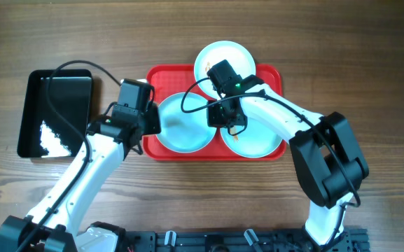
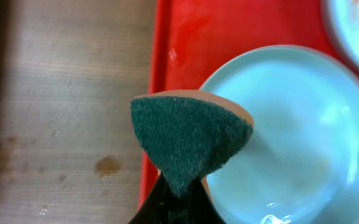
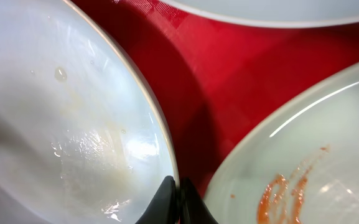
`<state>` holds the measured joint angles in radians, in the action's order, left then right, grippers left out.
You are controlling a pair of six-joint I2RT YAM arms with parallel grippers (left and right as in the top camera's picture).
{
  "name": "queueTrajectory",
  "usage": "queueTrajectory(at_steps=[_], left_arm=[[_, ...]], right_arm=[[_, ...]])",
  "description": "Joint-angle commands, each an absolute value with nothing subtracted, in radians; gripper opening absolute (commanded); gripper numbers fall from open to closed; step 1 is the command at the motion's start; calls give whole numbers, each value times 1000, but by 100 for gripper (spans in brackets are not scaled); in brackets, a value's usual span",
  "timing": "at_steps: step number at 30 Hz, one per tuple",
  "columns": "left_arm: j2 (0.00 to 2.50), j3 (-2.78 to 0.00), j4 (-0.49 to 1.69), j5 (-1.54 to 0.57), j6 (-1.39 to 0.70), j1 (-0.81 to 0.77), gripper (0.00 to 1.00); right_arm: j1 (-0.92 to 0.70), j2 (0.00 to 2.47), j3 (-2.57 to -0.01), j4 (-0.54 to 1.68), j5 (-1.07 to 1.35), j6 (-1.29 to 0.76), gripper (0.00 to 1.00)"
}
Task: Clean dirty plates on tray and stack at the side
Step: 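Lift the sponge with the left gripper toward the black tray, then lift the cleaned lower-left plate off the red tray with the right gripper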
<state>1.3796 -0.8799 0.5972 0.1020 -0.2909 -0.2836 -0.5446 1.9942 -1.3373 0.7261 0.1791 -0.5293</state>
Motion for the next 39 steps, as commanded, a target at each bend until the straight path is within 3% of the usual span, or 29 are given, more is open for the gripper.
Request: queueTrajectory(at_steps=[1, 9, 26, 39], left_arm=[[1370, -881, 616, 59, -303, -238, 4], [1371, -881, 604, -173, -299, -210, 4], [1371, -881, 604, -190, -299, -210, 4], [1371, -881, 612, -185, -299, -210, 4]], right_arm=[[-542, 1913, -1375, 758, 133, -496, 4], [-542, 1795, -1384, 805, 73, -471, 4], [-571, 1742, -1384, 920, -309, -421, 4], [-735, 1742, -1474, 994, -536, -423, 4]])
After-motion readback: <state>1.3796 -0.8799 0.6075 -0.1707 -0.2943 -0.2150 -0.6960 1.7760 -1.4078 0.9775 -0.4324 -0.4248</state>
